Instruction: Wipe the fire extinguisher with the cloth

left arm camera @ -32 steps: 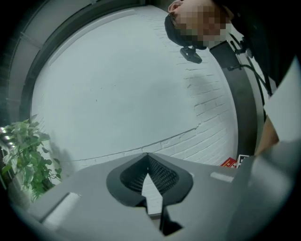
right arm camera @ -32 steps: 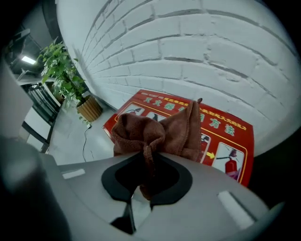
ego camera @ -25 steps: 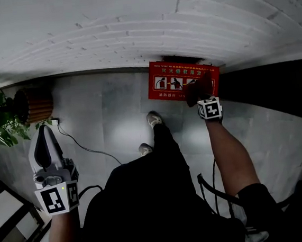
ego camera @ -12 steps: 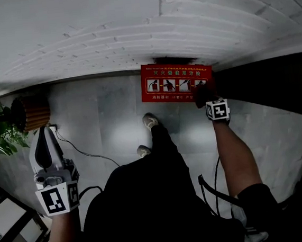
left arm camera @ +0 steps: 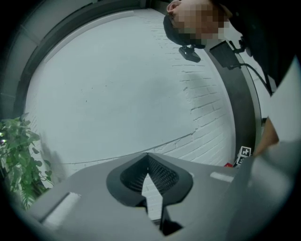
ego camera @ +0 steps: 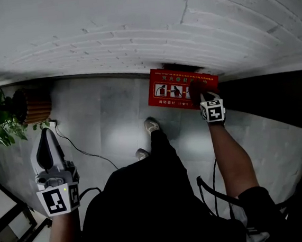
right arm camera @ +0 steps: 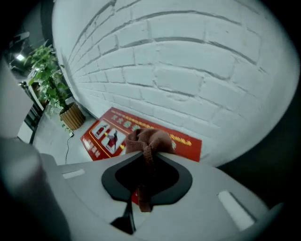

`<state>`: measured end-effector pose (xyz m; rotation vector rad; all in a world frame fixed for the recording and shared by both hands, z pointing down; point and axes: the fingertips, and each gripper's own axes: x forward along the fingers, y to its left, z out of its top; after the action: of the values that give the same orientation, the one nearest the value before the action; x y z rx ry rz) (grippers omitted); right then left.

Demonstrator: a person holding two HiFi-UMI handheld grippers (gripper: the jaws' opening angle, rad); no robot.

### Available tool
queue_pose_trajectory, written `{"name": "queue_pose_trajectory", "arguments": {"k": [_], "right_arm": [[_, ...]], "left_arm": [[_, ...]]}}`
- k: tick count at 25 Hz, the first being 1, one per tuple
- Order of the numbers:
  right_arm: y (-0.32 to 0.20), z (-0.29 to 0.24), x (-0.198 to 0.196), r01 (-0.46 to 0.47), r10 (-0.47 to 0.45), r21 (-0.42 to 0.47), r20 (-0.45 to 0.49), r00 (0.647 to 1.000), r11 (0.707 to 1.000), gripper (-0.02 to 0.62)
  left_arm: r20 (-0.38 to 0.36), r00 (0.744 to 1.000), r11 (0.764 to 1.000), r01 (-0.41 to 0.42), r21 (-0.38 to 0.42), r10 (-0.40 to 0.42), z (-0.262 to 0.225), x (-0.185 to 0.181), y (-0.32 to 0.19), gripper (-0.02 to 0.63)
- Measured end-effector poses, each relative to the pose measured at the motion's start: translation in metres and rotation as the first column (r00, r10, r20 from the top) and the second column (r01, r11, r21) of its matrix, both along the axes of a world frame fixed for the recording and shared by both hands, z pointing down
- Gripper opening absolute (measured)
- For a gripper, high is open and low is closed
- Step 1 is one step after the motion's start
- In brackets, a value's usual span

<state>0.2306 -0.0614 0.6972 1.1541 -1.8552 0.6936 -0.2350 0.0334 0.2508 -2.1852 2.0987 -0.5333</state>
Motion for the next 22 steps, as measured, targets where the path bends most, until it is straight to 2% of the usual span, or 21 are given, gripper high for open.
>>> {"name": "queue_pose_trajectory", "arguments": {"k": [3, 6, 11, 17, 22], "right_arm": [[-0.034, -0.015, -0.06, 0.106, -0.108, 0.057, 0.036, 0.993, 0.993, 0.034], [-0.063, -0.026, -0.125, 0.209, -0.216, 0.1, 0.068, 0.974, 0.973, 0.034], [-0.081, -0.021, -0.204, 0.327, -0.336, 0.098, 0.105, 0.936, 0.94, 0.034], [-0.087, 0.012, -0.245, 0.393, -0.391, 0.014, 0.118, 0.913, 0.92, 0.035], [-0.091, 0.035, -0.24, 0.358, -0.352, -0.052, 0.104, 0.93, 0.932, 0.034]], "left_arm": [[0.006, 0.998, 0.998, 0.062, -0.002, -0.062, 0.0, -0.02, 0.01, 0.0], [0.019, 0.993, 0.993, 0.114, 0.003, -0.114, -0.005, -0.034, 0.024, 0.0], [0.068, 0.97, 0.972, 0.234, -0.001, -0.233, -0.013, -0.069, 0.056, 0.0], [0.08, 0.937, 0.94, 0.342, -0.008, -0.34, -0.018, -0.095, 0.087, 0.0], [0.097, 0.914, 0.917, 0.399, -0.027, -0.395, -0.014, -0.11, 0.107, 0.0]]}}
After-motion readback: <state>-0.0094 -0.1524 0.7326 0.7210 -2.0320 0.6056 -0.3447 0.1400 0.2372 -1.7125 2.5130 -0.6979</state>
